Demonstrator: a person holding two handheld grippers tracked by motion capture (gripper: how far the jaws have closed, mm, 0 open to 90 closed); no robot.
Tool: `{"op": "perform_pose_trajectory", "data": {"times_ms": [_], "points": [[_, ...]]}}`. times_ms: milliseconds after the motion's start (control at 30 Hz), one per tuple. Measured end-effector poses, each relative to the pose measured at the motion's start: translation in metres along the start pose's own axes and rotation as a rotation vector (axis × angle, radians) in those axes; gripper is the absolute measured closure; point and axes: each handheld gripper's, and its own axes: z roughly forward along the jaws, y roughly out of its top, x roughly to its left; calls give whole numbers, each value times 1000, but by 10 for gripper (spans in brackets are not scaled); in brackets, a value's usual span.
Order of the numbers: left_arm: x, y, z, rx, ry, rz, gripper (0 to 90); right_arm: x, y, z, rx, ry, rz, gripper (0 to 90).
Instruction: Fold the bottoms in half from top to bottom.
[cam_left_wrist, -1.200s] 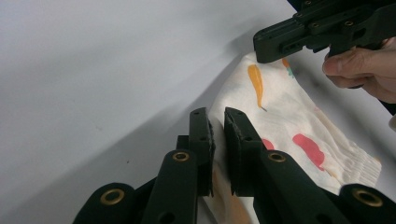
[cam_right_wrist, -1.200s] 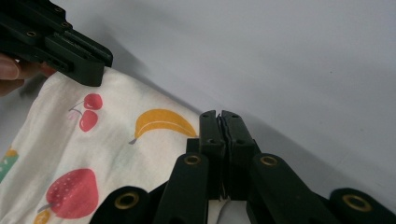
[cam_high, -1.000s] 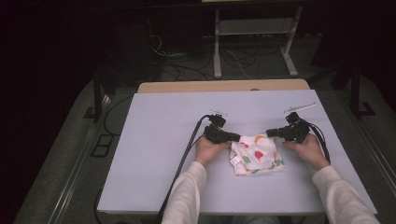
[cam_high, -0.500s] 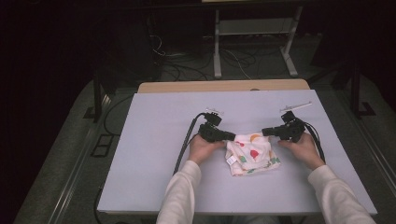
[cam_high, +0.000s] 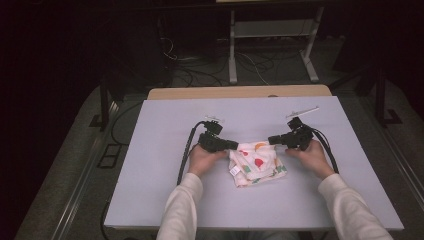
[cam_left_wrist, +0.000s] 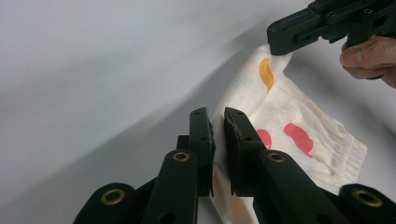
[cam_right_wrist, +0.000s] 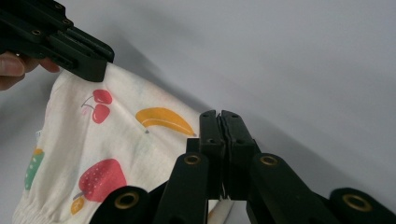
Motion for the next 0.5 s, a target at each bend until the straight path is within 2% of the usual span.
{"op": "perform_pose_trajectory", "data": {"times_ms": [133, 300, 500], "points": [[5, 0, -8, -9, 13, 1, 815, 6, 6, 7, 2, 2, -10, 866], [13, 0, -18, -33, 11, 6, 815, 12, 13, 11, -20, -2, -4, 866], [25, 1, -23, -26, 17, 12, 816, 16, 16, 22, -33, -7, 12, 866]]}}
